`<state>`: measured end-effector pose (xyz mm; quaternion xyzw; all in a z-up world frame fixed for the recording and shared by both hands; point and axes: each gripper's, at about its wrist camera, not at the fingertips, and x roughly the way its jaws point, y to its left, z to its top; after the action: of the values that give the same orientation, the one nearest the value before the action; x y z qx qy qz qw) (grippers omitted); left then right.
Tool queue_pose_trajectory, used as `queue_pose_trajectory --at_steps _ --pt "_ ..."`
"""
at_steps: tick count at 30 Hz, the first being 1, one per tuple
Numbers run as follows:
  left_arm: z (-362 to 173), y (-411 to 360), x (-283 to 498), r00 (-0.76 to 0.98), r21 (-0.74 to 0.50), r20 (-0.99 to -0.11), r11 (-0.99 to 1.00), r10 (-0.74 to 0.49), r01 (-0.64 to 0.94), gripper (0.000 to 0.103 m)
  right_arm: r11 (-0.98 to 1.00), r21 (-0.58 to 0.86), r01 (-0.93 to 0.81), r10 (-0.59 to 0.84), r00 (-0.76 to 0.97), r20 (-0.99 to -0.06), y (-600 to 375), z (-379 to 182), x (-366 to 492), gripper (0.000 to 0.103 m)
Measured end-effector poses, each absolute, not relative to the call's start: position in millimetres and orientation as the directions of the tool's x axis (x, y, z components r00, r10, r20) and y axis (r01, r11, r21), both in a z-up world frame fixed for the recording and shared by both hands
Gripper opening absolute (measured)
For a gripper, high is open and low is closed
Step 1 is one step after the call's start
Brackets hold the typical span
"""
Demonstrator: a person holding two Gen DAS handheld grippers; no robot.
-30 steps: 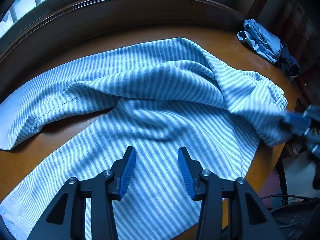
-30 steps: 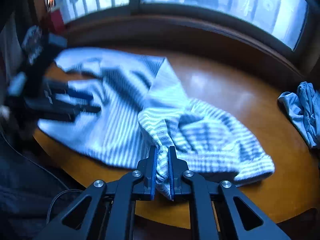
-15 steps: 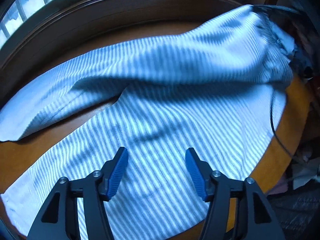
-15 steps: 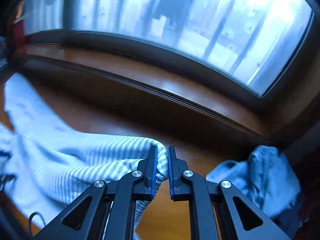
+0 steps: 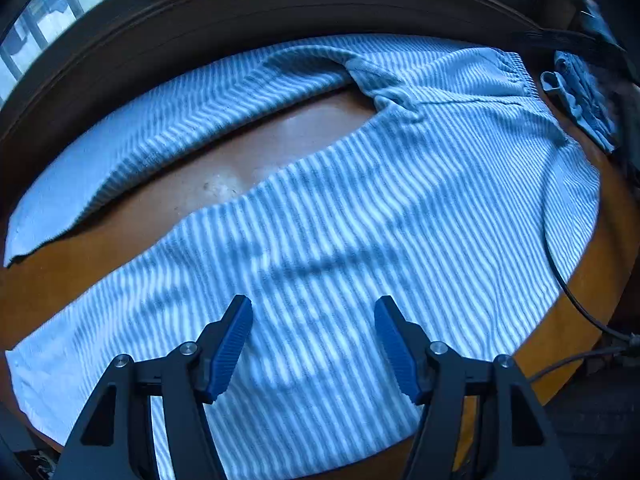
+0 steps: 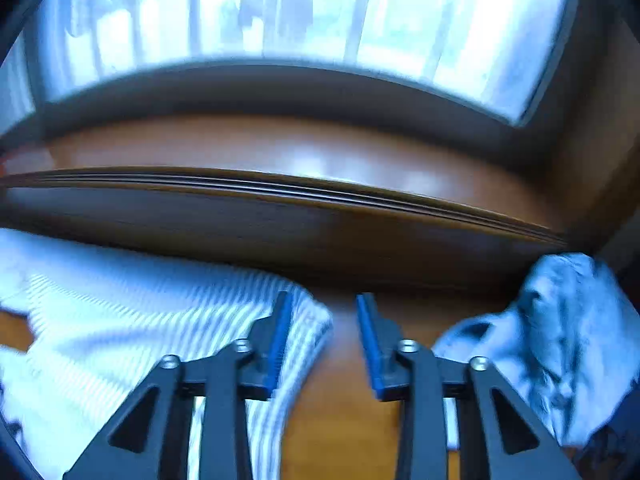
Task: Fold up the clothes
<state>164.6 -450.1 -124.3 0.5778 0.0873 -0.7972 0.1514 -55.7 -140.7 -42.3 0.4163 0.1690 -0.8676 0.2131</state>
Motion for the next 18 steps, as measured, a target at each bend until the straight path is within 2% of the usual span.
queue_pose_trajectory --at_steps 4,10,13,18 --pt "-113.6 -458.1 156.4 -0.334 0.035 -0.929 -0.938 -0.157 0.344 0.062 -0.791 0.001 0.612 -0.348 -0.449 -0.823 -112.7 -39.9 9.2 0.038" --pt "-119.1 -458.0 135.4 -0.353 0.06 -0.921 -0.955 -0.165 0.29 0.062 -0.663 -0.077 0.745 -0.288 -0.349 -0.892 -127.7 -81.4 104.2 0.038" --pt "-122.0 -447.2 134.9 -0.357 0.068 -0.92 -0.964 -0.16 0.257 0.062 -0.672 -0.094 0.735 -0.238 -0.335 -0.912 -121.2 -102.4 116.4 0.038" --pt "-120.5 -428.6 146.8 -0.339 -0.006 -0.939 -0.979 -0.064 0.204 0.062 -0.745 -0.041 0.666 -0.241 -0.326 -0.914 -100.8 -101.5 122.0 0.038"
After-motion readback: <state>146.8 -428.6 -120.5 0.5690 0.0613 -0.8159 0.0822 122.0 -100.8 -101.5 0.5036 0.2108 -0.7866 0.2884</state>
